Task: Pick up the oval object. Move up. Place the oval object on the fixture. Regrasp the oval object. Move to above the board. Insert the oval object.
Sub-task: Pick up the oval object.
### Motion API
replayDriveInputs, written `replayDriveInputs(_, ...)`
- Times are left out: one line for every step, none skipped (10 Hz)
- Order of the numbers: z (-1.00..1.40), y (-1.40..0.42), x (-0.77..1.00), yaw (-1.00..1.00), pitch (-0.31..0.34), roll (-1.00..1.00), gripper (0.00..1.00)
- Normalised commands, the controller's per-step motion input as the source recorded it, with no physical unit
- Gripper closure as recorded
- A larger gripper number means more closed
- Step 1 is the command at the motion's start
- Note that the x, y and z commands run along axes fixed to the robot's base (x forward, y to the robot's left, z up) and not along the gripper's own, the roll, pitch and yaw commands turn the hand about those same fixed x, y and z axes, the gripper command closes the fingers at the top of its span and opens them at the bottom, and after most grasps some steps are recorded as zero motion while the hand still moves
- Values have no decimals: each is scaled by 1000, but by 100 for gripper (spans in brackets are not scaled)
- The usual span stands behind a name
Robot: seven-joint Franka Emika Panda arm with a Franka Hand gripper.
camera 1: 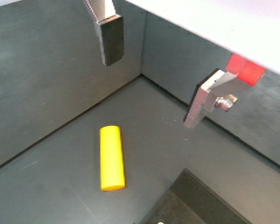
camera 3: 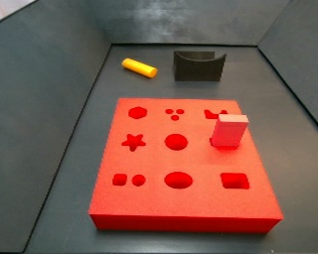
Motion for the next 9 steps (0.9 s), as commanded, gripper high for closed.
replayDriveInputs(-951,-200,-103,509,33,-44,0)
replayDriveInputs(-929,-260,0,643,74,0,0)
replayDriveInputs(-917,-309,0,700,114,0,0)
replayDriveInputs(-937,-289,-63,689,100,4,0)
replayDriveInputs(-1000,-151,-303,640,0,4,0)
replayDriveInputs(-991,0,-434,523,0,-9,0)
replayDriveInputs(-766,0,-426,314,0,-154,0)
replayDriveInputs(-754,11,-409,271,0,-166,0)
replayDriveInputs(-737,3,-351,266,0,-180,0)
